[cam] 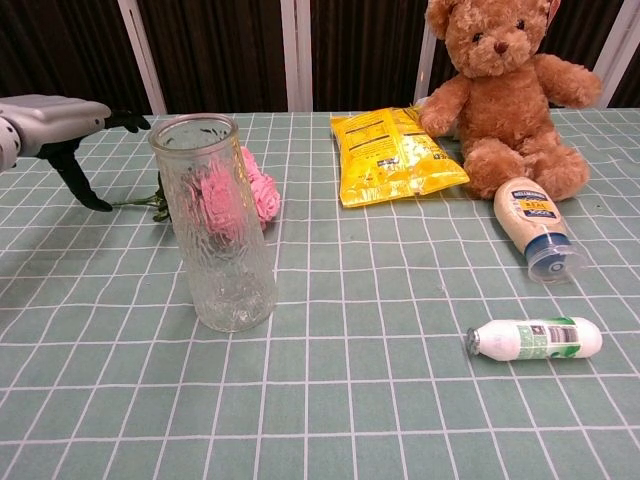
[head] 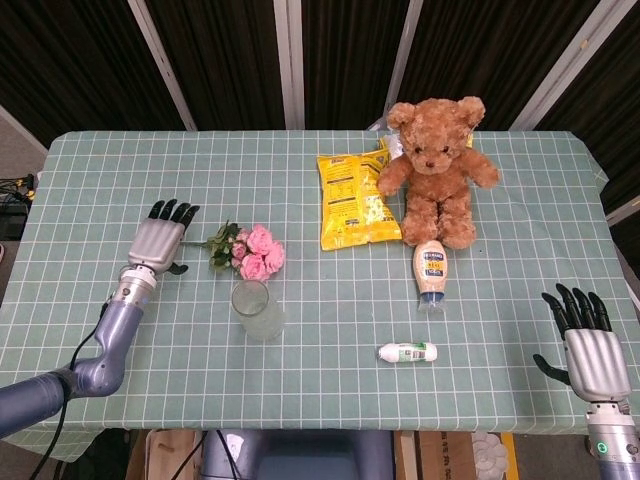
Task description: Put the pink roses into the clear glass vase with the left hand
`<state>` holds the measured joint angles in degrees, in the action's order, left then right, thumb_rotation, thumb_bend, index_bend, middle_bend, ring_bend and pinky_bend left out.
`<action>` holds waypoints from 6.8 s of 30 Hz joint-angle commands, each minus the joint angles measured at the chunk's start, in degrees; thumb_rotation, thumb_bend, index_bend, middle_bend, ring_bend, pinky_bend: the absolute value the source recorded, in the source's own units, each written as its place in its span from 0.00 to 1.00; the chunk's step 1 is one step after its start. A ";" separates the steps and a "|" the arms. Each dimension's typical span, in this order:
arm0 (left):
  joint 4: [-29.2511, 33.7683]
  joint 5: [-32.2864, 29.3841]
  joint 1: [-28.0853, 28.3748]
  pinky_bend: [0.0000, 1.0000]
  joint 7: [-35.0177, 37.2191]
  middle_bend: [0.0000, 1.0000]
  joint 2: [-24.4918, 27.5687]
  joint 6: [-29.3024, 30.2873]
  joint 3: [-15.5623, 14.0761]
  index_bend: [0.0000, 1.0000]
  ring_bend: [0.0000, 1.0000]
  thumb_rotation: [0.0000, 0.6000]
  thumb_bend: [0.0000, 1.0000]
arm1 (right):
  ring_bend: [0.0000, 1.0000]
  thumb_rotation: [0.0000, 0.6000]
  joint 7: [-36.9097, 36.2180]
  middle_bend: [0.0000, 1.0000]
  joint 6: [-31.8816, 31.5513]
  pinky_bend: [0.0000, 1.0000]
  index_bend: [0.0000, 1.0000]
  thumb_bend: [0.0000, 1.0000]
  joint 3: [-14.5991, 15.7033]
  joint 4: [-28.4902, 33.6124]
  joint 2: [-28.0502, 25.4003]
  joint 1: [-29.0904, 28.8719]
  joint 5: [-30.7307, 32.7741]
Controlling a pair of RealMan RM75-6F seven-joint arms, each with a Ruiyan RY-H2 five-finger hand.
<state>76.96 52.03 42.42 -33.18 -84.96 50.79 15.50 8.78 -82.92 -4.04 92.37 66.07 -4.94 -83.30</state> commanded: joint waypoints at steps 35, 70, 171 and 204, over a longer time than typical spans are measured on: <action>-13.92 -6.00 10.11 0.29 -6.95 0.21 -19.82 4.57 -0.25 0.15 0.14 1.00 0.27 | 0.04 1.00 -1.57 0.07 0.77 0.00 0.15 0.19 -0.05 -0.27 -0.45 -0.11 0.93; -1.95 8.29 1.99 0.46 19.79 0.43 -8.23 13.72 4.11 0.37 0.31 1.00 0.50 | 0.04 1.00 -3.20 0.07 0.58 0.00 0.15 0.19 0.62 0.69 -0.76 0.05 -0.22; 32.55 30.27 -5.33 0.23 75.76 0.11 17.45 4.27 -0.43 0.15 0.06 1.00 0.33 | 0.04 1.00 -7.19 0.07 -1.93 0.00 0.15 0.19 -0.01 0.95 -2.30 1.25 -1.24; 50.20 27.38 -24.78 0.21 -3.47 0.11 33.51 33.87 -16.79 0.12 0.04 1.00 0.34 | 0.04 1.00 -6.56 0.07 -2.32 0.00 0.15 0.19 0.58 1.40 -2.21 1.28 -2.93</action>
<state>128.83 72.89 25.67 -33.84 -47.27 74.88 3.94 2.22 -85.25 -3.57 93.87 63.94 -3.62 -86.02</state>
